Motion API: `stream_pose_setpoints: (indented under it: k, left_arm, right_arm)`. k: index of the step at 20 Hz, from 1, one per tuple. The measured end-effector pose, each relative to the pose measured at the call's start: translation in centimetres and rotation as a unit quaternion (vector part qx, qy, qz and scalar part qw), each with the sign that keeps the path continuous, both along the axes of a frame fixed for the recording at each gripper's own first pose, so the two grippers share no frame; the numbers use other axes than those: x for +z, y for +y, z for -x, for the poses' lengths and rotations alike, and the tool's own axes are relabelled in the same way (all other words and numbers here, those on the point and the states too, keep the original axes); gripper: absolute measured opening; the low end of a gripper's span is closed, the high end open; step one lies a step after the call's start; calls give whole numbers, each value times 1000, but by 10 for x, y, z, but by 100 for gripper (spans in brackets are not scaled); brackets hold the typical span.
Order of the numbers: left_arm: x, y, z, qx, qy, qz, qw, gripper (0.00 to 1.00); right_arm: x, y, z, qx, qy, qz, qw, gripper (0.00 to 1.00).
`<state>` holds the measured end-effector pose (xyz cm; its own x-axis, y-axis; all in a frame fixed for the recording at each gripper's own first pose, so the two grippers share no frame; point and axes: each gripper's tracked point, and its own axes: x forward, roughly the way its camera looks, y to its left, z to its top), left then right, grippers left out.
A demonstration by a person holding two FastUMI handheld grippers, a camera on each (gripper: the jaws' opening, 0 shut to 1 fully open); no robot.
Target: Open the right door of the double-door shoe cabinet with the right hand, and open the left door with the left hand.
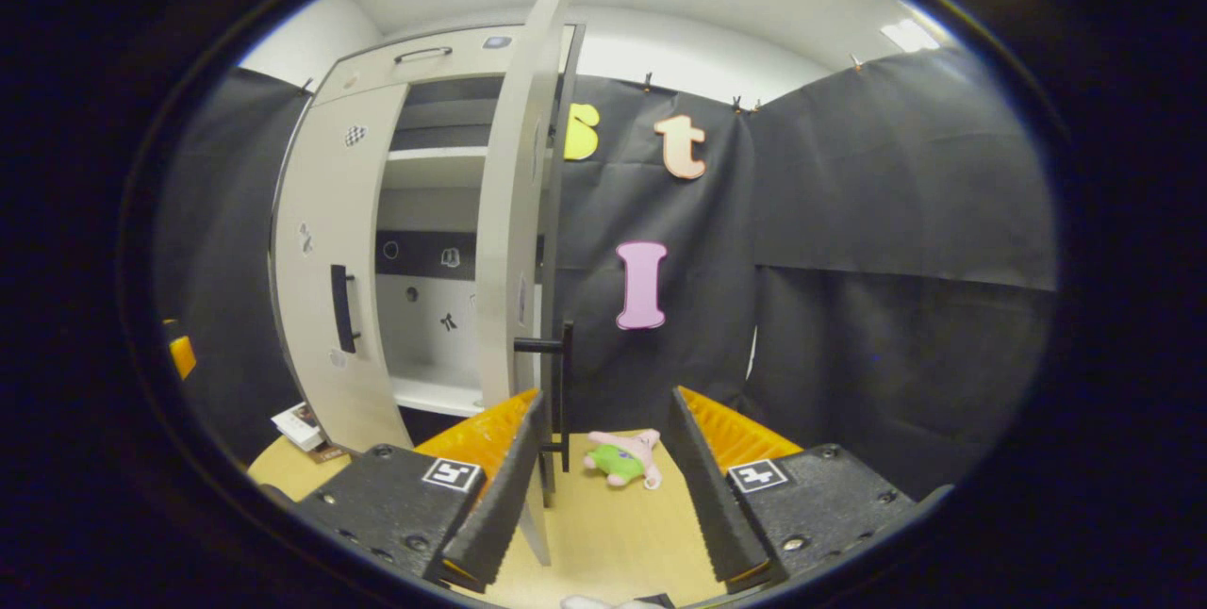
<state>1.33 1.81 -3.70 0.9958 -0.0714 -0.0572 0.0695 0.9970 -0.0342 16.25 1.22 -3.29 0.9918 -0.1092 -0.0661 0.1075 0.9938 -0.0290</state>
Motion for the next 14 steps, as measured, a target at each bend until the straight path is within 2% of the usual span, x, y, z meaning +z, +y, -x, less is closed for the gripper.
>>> stream_pose_setpoints:
  k: [2,3,7,14]
  left_arm:
    - [-2,1,-2,0,4,2,1000,96]
    - [-3,1,-2,0,6,1,1000,96]
    - [-6,8,-5,5,8,-9,1000,96]
    - [-7,6,-29,3,5,-13,1000,96]
  right_arm:
    - [-4,9,-2,7,-9,-5,1000,92]
    - [-1,11,1,11,-15,-9,1000,100]
    - [-9,36,9,54,-4,-15,998,100]
    - [-20,52,25,83,30,-34,995,100]
